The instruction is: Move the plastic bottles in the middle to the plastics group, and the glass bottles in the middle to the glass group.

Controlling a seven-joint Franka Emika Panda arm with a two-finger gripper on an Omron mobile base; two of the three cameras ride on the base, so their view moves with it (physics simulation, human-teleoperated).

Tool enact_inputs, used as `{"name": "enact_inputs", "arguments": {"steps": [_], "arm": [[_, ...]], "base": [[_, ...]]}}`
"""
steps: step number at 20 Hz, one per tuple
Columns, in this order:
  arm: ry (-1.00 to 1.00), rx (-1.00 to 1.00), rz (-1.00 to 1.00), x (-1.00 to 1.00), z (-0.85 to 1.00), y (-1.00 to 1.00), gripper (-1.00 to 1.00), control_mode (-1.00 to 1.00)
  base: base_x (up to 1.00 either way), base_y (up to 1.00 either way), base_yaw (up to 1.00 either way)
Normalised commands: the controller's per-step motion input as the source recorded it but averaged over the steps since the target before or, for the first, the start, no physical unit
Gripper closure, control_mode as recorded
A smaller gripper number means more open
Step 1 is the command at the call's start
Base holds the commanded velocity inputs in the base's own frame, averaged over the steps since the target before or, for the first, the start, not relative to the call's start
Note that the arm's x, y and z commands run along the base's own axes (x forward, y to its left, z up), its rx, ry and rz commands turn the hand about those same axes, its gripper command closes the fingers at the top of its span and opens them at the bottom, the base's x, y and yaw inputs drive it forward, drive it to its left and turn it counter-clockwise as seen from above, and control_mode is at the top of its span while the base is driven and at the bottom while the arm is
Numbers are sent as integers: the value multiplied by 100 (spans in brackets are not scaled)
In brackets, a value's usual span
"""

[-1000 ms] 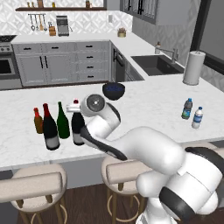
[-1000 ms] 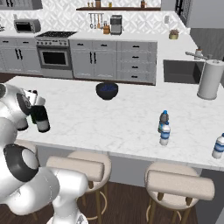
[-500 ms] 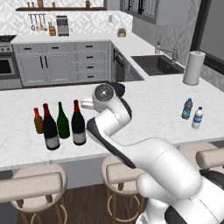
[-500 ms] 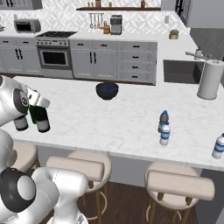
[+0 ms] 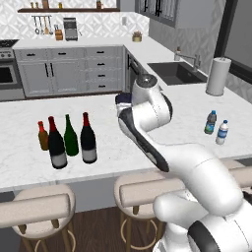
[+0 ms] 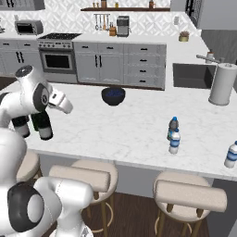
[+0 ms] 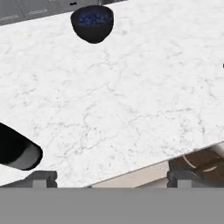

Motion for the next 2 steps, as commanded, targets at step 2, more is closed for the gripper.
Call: {"name": "enact_inputs", "arguments": {"steps": [2], "arm": [[0, -2, 31, -31, 0, -84, -100, -100]], "base": [[0, 0, 0]]}}
